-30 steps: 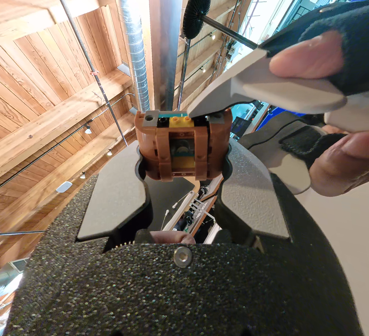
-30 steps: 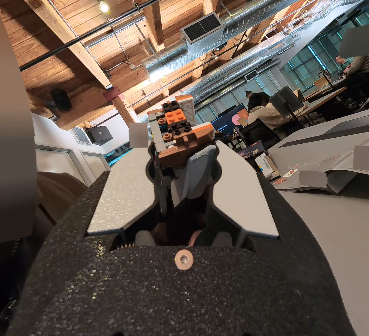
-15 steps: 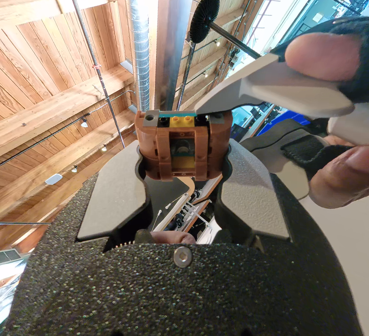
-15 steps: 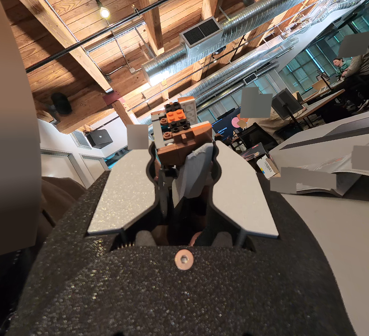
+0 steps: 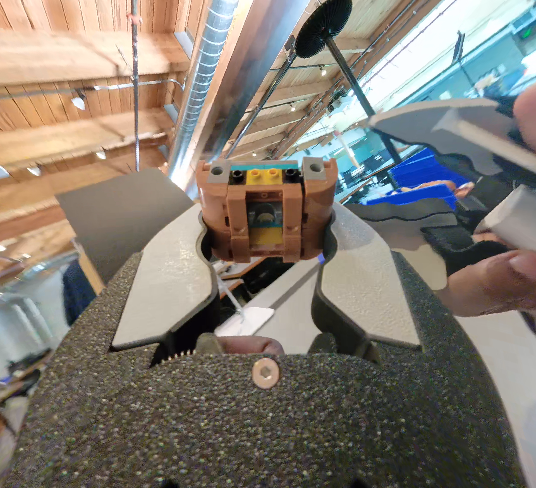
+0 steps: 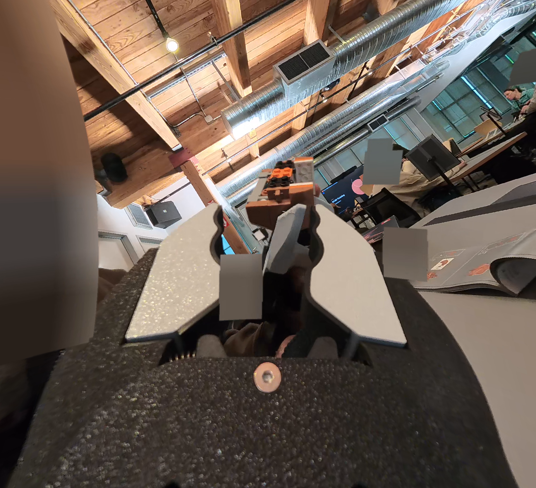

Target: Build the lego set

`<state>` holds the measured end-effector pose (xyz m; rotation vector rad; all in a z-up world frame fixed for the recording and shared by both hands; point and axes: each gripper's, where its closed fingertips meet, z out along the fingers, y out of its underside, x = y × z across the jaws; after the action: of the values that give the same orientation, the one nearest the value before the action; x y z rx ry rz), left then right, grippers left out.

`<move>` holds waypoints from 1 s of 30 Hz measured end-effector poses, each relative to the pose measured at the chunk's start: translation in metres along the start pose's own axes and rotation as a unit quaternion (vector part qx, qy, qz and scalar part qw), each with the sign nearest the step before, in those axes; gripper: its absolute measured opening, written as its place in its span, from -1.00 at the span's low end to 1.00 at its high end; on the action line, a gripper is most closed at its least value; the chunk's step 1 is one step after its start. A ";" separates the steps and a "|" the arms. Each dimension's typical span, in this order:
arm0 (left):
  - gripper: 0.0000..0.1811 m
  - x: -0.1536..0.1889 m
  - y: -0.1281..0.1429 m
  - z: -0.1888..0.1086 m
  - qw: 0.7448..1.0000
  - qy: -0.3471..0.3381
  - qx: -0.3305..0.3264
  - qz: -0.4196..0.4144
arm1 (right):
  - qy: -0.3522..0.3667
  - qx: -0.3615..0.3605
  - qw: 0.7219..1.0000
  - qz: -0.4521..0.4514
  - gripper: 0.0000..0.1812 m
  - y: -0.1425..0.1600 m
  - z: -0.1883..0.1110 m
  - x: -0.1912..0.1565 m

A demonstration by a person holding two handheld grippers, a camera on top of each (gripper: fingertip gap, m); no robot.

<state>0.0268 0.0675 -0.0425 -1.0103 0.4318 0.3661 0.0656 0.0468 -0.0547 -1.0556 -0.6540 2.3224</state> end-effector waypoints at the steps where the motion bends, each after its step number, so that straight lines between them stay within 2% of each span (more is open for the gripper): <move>1: -0.15 -0.001 0.002 0.000 0.999 0.004 -0.001 -0.031 | 0.000 0.001 1.000 0.000 -0.37 -0.001 -0.001 0.001; 4: -0.15 -0.003 0.005 -0.002 0.989 0.022 0.004 -0.146 | 0.003 0.001 1.000 0.000 -0.37 -0.004 -0.003 0.005; 7: -0.15 0.000 0.005 -0.003 0.961 0.060 0.017 -0.270 | 0.003 -0.010 1.000 0.004 -0.37 -0.003 -0.003 0.010; 12: -0.15 0.010 0.009 -0.003 0.879 0.119 0.030 -0.460 | 0.001 -0.034 0.999 0.018 -0.38 0.007 0.001 0.014; 16: -0.15 0.011 0.019 -0.004 0.806 0.127 0.037 -0.578 | 0.006 -0.041 0.999 0.025 -0.42 0.010 0.004 0.017; 22: -0.15 0.012 0.030 -0.007 0.731 0.126 0.048 -0.668 | 0.014 -0.058 0.998 0.034 -0.50 0.016 0.009 0.021; 30: -0.15 0.023 0.031 -0.008 0.696 0.150 0.039 -0.701 | 0.002 -0.071 0.996 0.047 -0.54 0.023 0.012 0.022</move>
<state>0.0301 0.0779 -0.0800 -1.0465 -0.1332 -1.2194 0.0376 0.0406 -0.0733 -1.1763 -0.7952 2.3820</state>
